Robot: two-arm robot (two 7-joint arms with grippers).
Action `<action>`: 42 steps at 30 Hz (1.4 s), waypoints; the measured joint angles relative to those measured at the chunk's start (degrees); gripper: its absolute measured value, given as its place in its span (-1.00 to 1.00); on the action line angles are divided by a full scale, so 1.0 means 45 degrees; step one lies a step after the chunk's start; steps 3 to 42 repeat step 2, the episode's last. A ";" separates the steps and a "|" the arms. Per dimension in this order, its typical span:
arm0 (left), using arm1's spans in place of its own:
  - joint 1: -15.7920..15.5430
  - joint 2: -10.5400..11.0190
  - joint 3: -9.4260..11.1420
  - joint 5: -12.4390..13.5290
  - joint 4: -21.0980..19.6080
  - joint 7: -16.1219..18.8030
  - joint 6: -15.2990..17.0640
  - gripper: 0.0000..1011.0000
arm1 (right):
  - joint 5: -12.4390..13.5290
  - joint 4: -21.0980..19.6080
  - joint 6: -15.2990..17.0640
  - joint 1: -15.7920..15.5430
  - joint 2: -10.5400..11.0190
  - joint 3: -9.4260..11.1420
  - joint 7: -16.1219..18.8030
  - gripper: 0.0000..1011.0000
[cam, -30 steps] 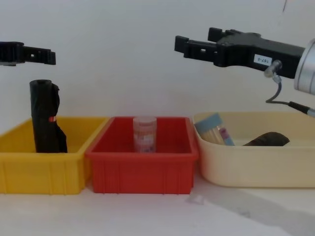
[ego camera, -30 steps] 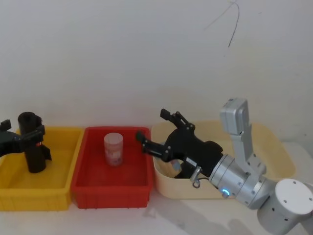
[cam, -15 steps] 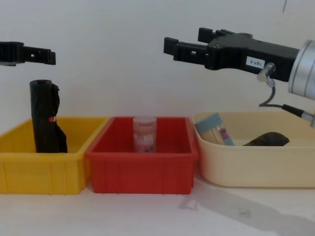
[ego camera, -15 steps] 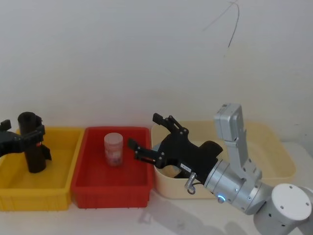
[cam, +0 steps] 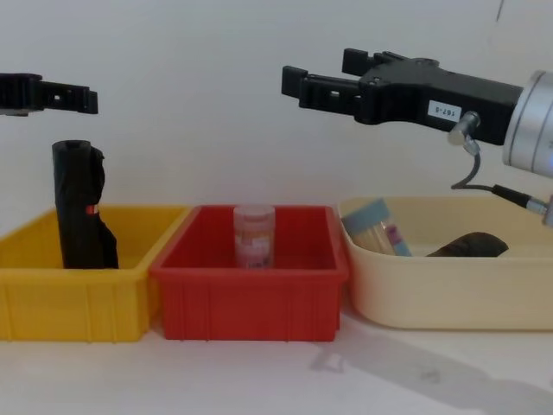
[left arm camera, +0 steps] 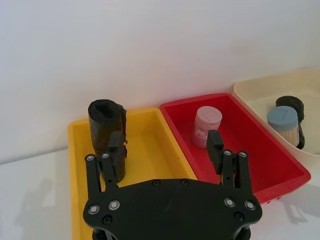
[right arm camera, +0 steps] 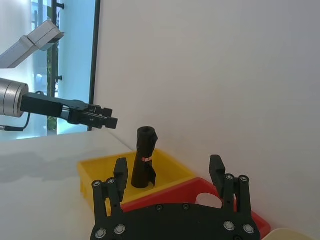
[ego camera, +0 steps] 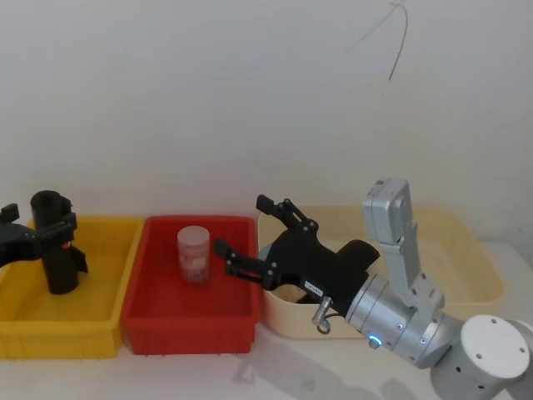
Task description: Pick up the garbage bag with the one hand and transfer it to the other hand.
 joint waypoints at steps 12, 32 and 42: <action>0.0000 0.0000 -0.0001 0.0001 0.0000 0.0000 0.0000 0.98 | -0.0003 -0.0008 -0.0004 -0.0004 0.0001 -0.0006 0.0000 0.98; 0.0000 0.0000 -0.0001 0.0001 0.0000 0.0000 0.0000 0.98 | -0.0003 -0.0008 -0.0004 -0.0004 0.0001 -0.0006 0.0000 0.98; 0.0000 0.0000 -0.0001 0.0001 0.0000 0.0000 0.0000 0.98 | -0.0003 -0.0008 -0.0004 -0.0004 0.0001 -0.0006 0.0000 0.98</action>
